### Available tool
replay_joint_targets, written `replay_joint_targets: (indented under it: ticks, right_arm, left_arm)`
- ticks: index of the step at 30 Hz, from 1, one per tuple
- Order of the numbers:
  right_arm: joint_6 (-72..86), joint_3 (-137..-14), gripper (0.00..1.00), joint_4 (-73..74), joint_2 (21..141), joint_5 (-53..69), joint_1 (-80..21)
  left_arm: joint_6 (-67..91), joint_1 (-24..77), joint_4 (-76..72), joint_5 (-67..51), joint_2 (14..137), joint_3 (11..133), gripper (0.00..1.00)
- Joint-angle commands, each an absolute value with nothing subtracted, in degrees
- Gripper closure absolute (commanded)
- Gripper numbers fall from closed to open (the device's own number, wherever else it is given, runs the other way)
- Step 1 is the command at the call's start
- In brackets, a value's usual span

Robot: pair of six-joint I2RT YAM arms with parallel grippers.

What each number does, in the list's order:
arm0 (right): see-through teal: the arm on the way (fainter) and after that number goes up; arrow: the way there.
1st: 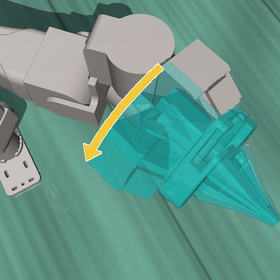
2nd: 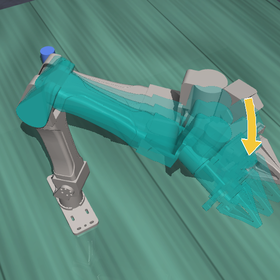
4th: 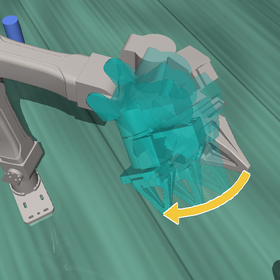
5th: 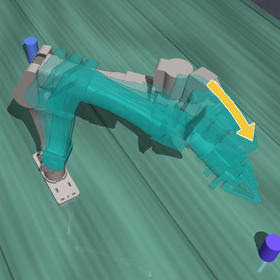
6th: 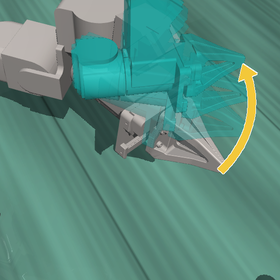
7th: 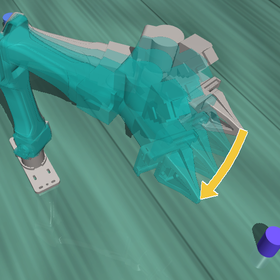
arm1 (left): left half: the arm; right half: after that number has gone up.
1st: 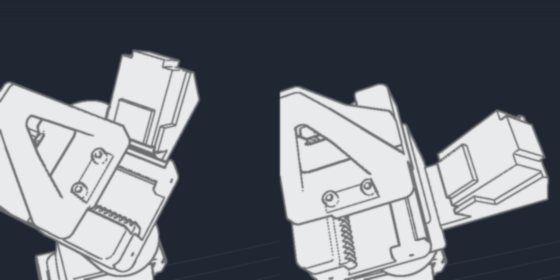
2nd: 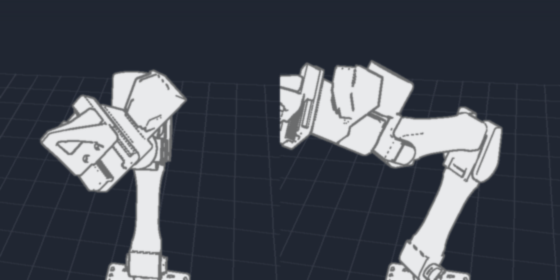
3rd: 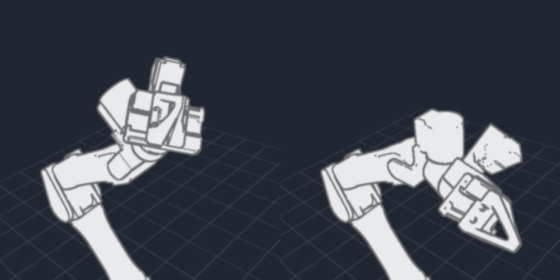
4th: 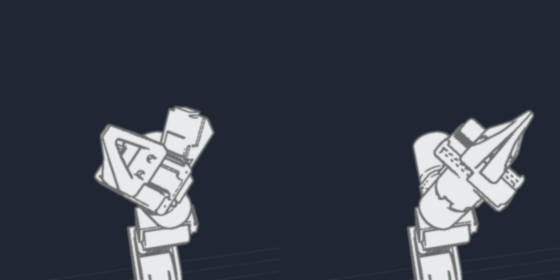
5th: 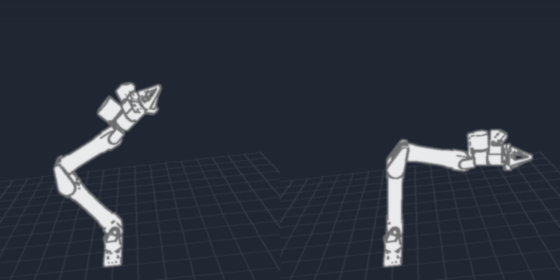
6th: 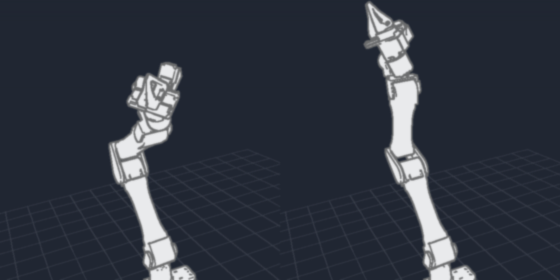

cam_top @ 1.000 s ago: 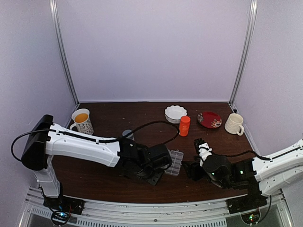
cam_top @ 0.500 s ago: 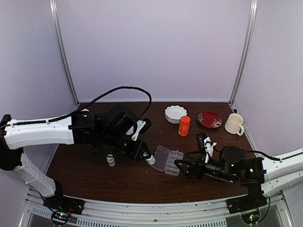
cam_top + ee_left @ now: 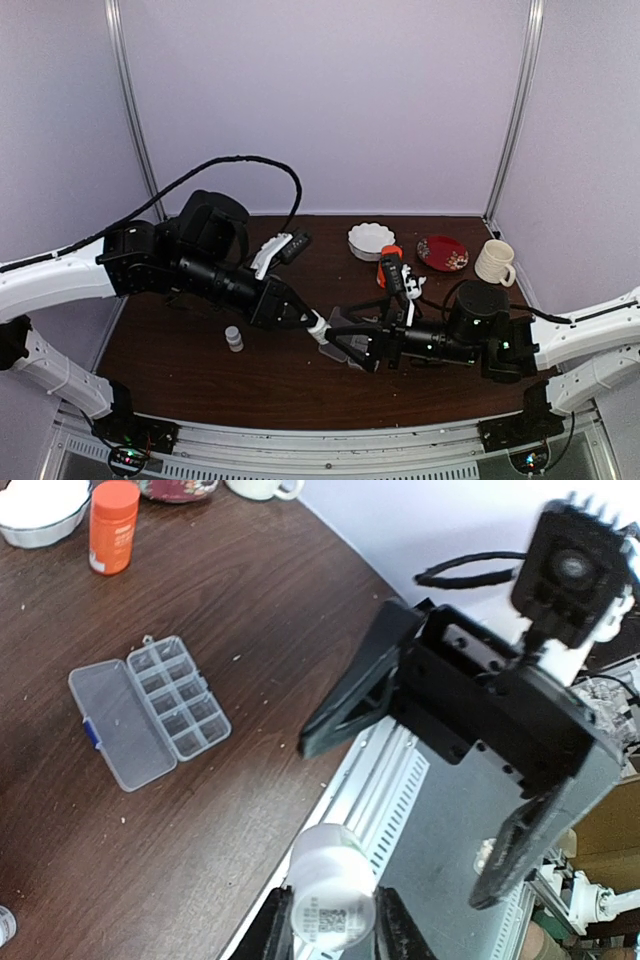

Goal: Sort the pills into containers
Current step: Pass from the left arm to the right

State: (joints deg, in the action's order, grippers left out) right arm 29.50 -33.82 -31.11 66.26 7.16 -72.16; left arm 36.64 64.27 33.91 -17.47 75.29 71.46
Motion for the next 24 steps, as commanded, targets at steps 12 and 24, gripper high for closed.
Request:
replay_joint_targets:
  ticks: [12, 24]
  right_arm:
    - [31.38, -33.47, 0.32, -41.44, 65.76, 10.02, -71.83]
    - [29.74, -33.63, 0.52, -41.57, 64.77, 14.55, -71.84]
  left_arm:
    - [34.1, 64.05, 25.05, -23.24, 73.77, 77.3, 0.91]
    - [34.79, 64.03, 23.71, -24.84, 73.3, 76.47, 0.91]
